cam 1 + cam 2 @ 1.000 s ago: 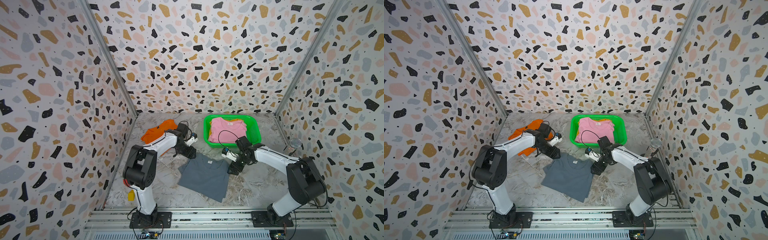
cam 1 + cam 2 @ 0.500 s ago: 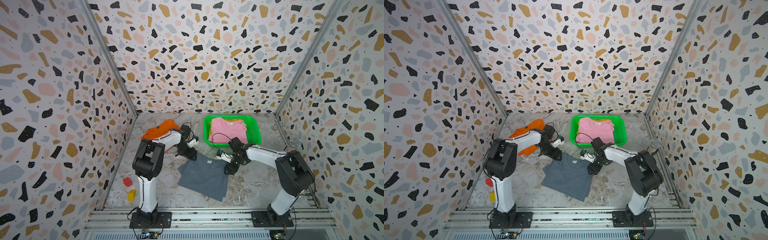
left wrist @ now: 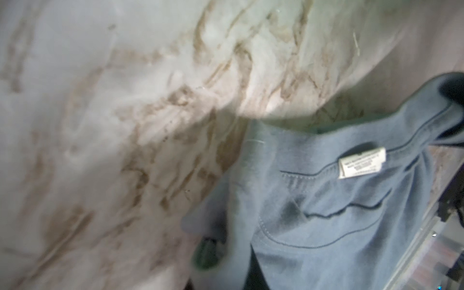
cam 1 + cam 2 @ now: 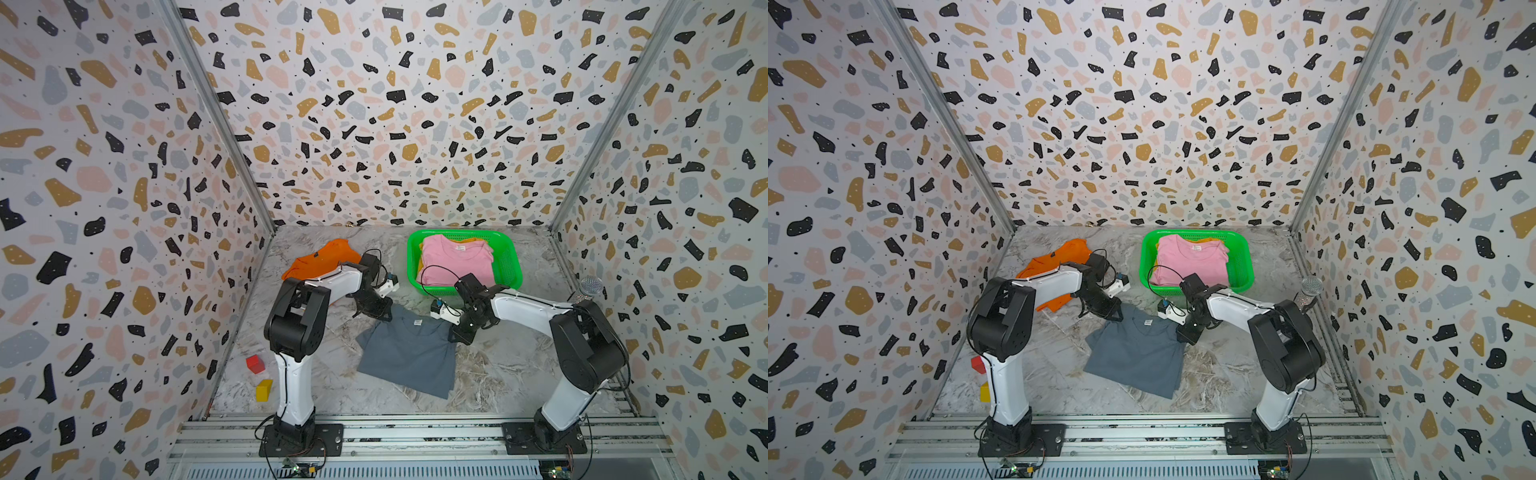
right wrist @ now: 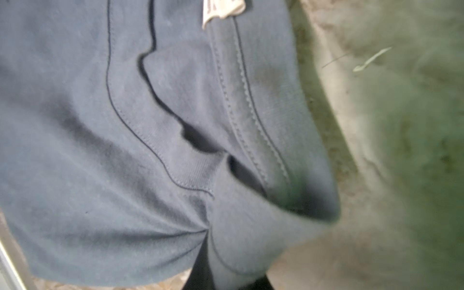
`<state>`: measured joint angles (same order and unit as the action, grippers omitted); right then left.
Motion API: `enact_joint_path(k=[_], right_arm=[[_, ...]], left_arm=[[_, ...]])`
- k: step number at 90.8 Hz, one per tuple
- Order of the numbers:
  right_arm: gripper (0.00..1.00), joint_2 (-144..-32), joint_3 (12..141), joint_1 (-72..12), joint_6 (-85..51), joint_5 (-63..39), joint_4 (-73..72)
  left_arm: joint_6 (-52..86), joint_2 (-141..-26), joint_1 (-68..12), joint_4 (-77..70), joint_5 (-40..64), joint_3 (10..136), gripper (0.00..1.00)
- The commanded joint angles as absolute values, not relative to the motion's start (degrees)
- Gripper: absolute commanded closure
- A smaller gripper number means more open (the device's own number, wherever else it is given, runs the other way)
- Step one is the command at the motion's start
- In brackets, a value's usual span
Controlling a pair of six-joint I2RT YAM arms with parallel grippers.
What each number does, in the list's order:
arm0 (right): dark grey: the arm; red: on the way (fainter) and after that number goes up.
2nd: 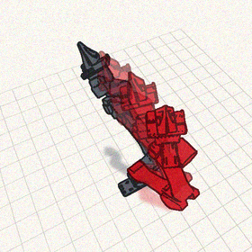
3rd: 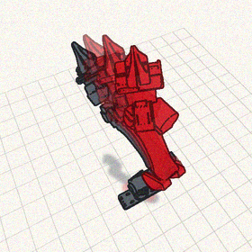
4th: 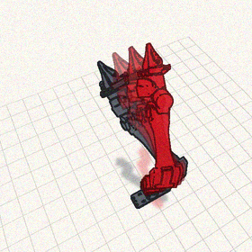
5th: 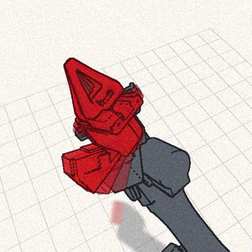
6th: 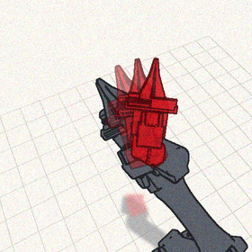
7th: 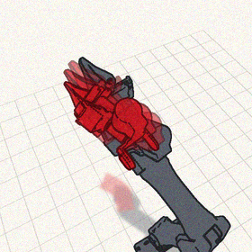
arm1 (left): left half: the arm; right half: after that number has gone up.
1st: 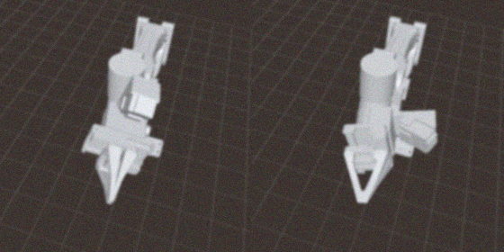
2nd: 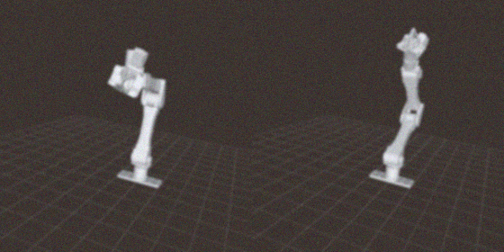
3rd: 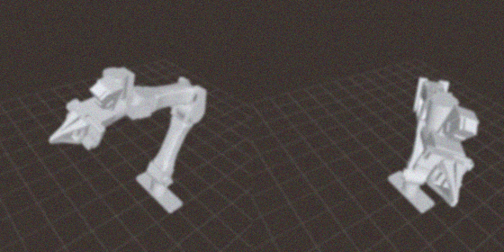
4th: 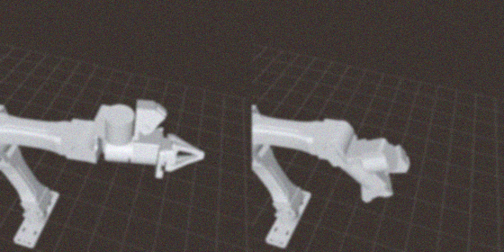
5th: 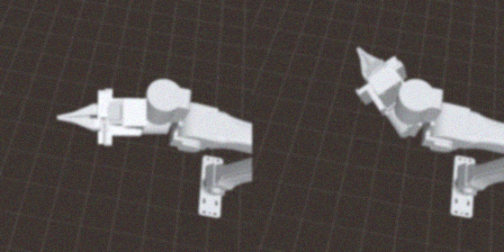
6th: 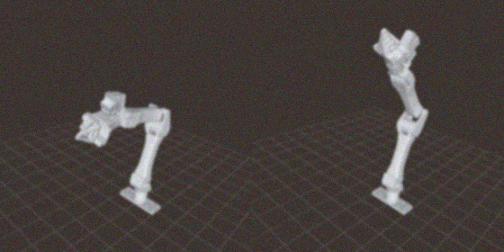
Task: Put the folded t-shirts into the basket
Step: Pick up the T-shirt from the center of the board, then place the T-shirt in the bin.
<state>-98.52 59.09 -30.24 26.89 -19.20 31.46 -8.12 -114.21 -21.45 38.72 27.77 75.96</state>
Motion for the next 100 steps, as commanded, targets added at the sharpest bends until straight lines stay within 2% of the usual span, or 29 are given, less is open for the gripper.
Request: enact_joint_path(k=[1, 32, 60, 83, 100], right_arm=[[1.00, -93.9, 58.4, -30.2, 28.7, -16.4, 28.8], [1.00, -84.0, 58.0, -28.4, 33.5, -14.6, 32.9], [1.00, -75.8, 59.9, -25.9, 37.1, -4.2, 40.5], [1.00, -72.4, 65.5, -21.3, 36.7, -0.1, 46.9], [1.00, -75.2, 71.3, -18.1, 37.2, 4.1, 48.5]], left_arm=[[-7.6, -109.9, -20.9, 37.4, 32.2, 73.0, 0.98], [-3.0, -99.6, -20.8, 26.4, 43.5, 65.2, 1.00], [3.7, -95.4, -22.0, 17.2, 50.5, 63.7, 1.00], [11.6, -96.2, -26.2, 9.8, 50.3, 67.3, 1.00], [15.0, -102.0, -29.3, 6.2, 48.3, 75.1, 1.00]])
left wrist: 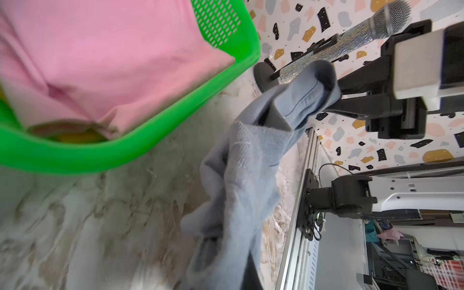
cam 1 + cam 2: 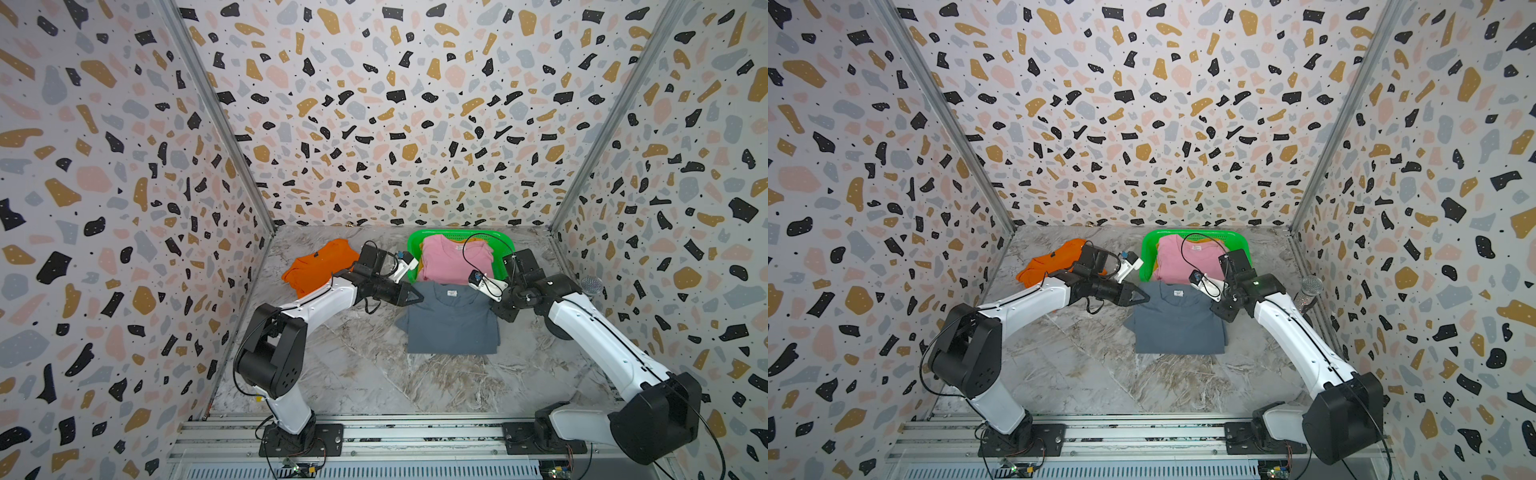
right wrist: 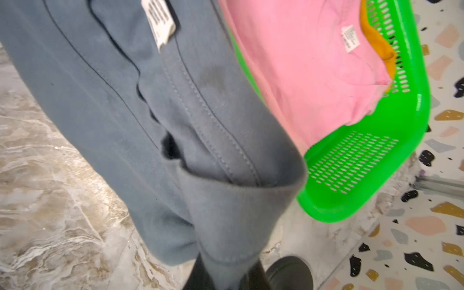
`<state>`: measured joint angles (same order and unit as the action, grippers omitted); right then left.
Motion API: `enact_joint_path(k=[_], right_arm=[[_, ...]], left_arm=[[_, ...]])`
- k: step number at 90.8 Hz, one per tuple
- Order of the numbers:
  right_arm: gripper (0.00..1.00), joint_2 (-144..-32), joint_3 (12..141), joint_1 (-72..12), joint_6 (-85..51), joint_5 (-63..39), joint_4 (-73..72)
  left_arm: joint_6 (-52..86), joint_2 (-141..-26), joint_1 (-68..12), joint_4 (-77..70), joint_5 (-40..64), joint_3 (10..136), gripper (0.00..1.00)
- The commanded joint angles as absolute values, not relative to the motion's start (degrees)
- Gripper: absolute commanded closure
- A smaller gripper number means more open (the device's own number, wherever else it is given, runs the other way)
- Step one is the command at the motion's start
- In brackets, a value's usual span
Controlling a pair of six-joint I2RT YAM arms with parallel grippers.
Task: Put the folded t-shirts into the basket
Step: Place the T-shirt in the bin.
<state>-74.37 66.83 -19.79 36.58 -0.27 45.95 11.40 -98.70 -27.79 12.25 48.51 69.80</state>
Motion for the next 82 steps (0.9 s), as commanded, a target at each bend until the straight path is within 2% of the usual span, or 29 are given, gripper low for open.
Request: enact_joint_path(k=[1, 15, 47, 67, 82], right_arm=[[1.00, -75.5, 71.7, -17.8, 37.2, 4.3, 48.6], [1.00, -80.6, 78.5, -15.4, 37.7, 5.9, 49.5], [1.00, -96.3, 96.5, -10.7, 39.9, 8.3, 50.3], [1.00, -107.3, 107.1, -9.8, 39.5, 7.5, 50.3], [0.99, -114.8, 113.7, -9.7, 39.3, 7.2, 50.3]], left_arm=[[15.3, -102.5, -29.4, 6.1, 48.2, 75.8, 1.00], [18.2, -108.9, -29.7, 5.5, 46.4, 85.2, 1.00], [16.2, -122.5, -28.4, 15.4, 40.9, 106.9, 1.00], [15.5, -133.6, -25.8, 23.9, 39.1, 124.1, 1.00], [15.1, -140.2, -24.9, 26.8, 38.5, 132.4, 1.00]])
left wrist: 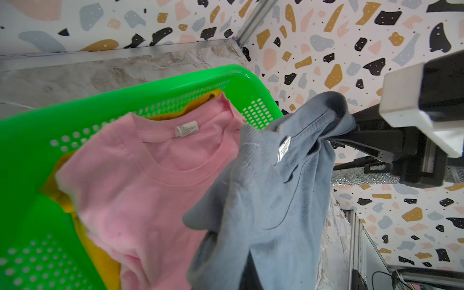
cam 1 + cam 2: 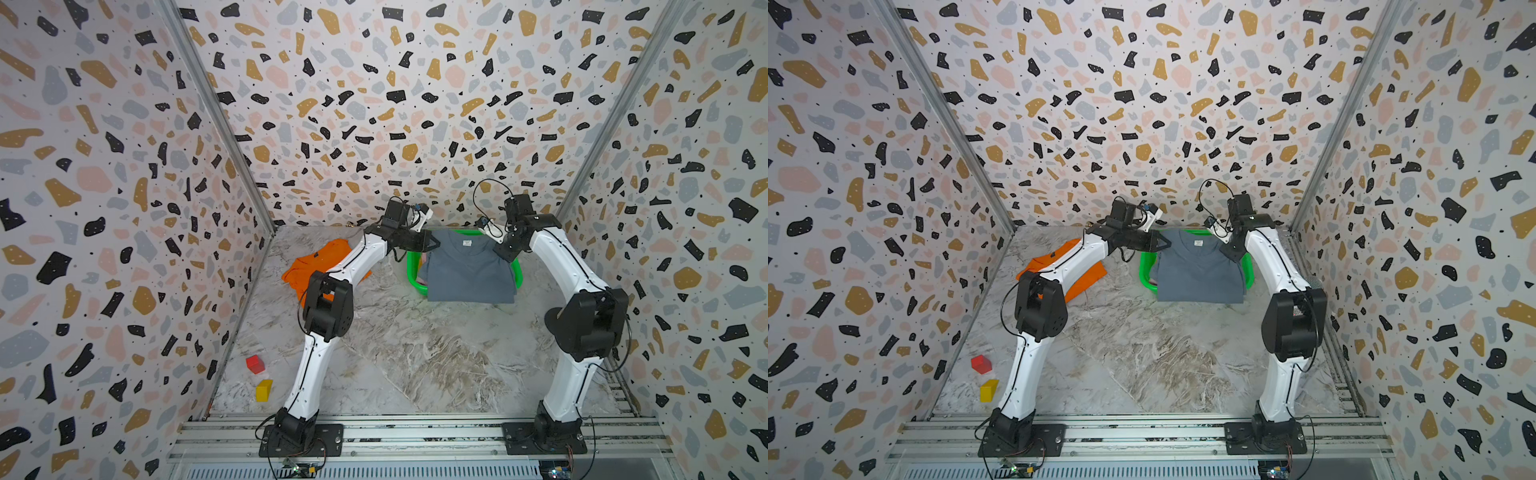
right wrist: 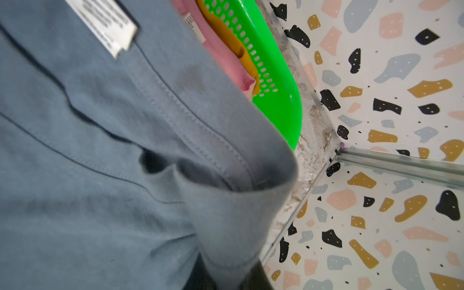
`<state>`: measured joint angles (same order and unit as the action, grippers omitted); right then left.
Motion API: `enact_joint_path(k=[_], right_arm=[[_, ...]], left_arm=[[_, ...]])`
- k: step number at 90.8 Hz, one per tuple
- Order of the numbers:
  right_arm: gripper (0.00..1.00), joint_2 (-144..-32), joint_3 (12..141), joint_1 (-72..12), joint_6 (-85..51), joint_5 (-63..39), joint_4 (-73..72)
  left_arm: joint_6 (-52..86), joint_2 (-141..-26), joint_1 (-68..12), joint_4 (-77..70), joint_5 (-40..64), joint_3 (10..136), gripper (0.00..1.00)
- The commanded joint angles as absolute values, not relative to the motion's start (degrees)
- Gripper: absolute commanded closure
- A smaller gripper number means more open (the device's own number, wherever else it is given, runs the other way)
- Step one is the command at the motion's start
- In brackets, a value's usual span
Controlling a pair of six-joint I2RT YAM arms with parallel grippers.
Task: Put the folded t-shirts into the basket
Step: Place the T-shirt in the bin.
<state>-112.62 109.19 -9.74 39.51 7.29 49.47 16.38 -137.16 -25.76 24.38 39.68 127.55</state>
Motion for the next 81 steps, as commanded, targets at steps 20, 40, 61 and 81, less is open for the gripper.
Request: enact_joint_path(k=[20, 40, 61, 81], right_arm=[[0.96, -123.5, 120.7, -9.7, 38.0, 7.2, 50.3], [0.92, -129.2, 125.2, -9.7, 37.6, 8.6, 50.2], [0.75, -132.8, 127.8, -9.7, 38.5, 11.1, 50.2], [0.53, -132.8, 128.9, -9.3, 40.3, 13.6, 50.2]], left_arm=[[12.1, -145.7, -24.5, 27.4, 36.7, 138.8, 1.00], [8.6, -150.2, -24.3, 28.6, 34.7, 145.3, 1.00], [6.6, -151.8, -24.1, 30.2, 32.2, 147.0, 0.91], [4.9, -149.7, -24.1, 33.0, 29.5, 147.4, 0.60]])
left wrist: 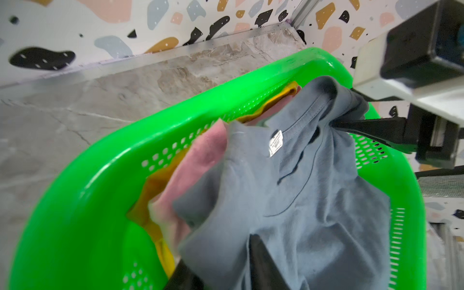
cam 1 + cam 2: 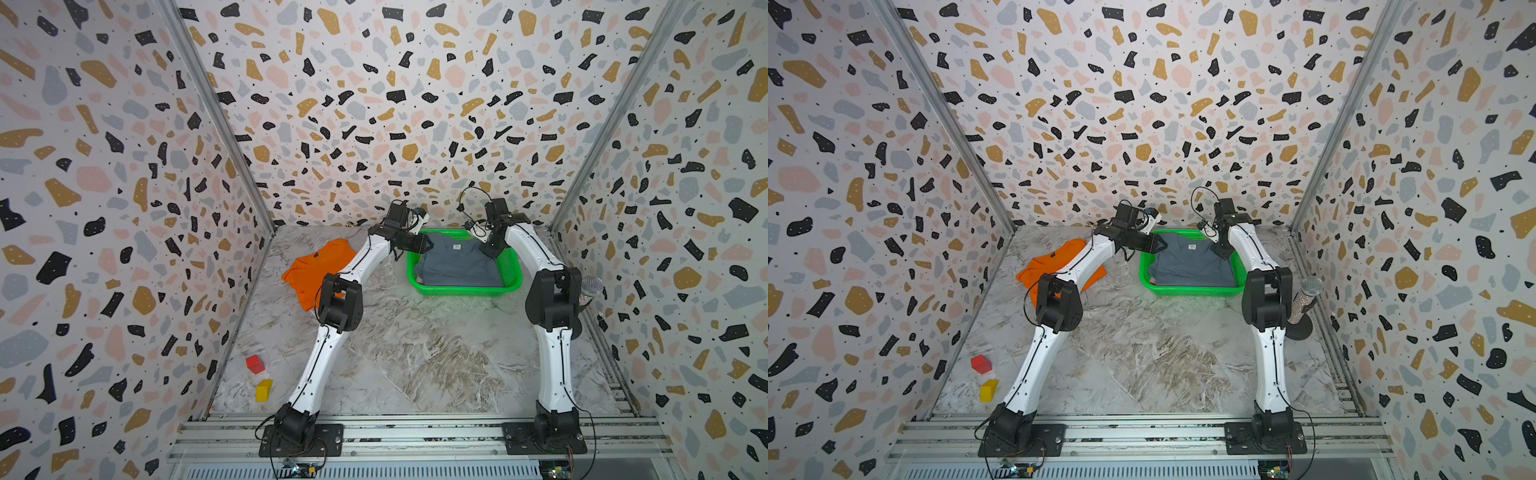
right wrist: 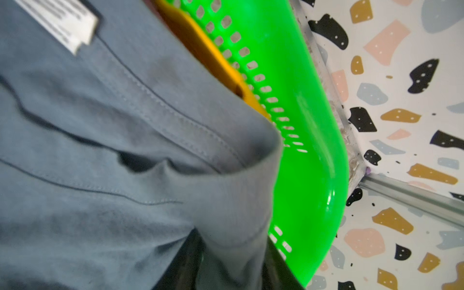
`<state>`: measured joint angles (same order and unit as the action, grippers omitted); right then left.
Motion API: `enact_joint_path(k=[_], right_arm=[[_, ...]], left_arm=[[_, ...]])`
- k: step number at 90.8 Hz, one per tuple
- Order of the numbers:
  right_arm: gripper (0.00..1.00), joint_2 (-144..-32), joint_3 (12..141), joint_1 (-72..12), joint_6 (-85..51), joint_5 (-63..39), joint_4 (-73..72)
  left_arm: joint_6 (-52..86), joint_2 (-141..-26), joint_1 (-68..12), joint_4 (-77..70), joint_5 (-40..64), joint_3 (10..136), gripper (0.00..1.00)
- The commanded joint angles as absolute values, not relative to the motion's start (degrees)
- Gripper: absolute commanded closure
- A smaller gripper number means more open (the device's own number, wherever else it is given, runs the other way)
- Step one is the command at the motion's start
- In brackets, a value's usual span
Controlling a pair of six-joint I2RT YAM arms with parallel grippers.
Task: Put the folded t-shirts into the basket
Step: Place the T-shirt in the bin.
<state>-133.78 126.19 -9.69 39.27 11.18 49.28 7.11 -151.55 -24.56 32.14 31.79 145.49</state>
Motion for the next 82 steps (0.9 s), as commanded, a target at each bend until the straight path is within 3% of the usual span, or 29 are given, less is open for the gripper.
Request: enact_joint_path(k=[1, 27, 47, 65, 82], right_arm=[[0.52, -132.7, 128.8, -9.3, 40.4, 13.8, 50.2], [0.45, -127.7, 128.7, -9.1, 41.7, 14.6, 50.2], [0.44, -122.8, 126.1, -9.1, 37.7, 6.1, 50.2], [0.50, -124.5, 124.1, -9.1, 34.6, -2.9, 50.0], [0.57, -132.2, 128.7, -9.1, 33.9, -1.3, 50.0]], left_arm=[[4.7, -149.5, -24.2, 33.2, 29.3, 147.3, 0.60], [0.1, -141.0, -23.3, 35.6, 20.0, 142.1, 0.51], [-5.6, -132.9, -22.9, 36.2, 14.6, 134.9, 0.45], [-11.1, -126.7, -22.6, 38.7, 13.3, 127.8, 0.41], [-14.6, -122.0, -21.7, 42.4, 11.8, 121.9, 0.38]])
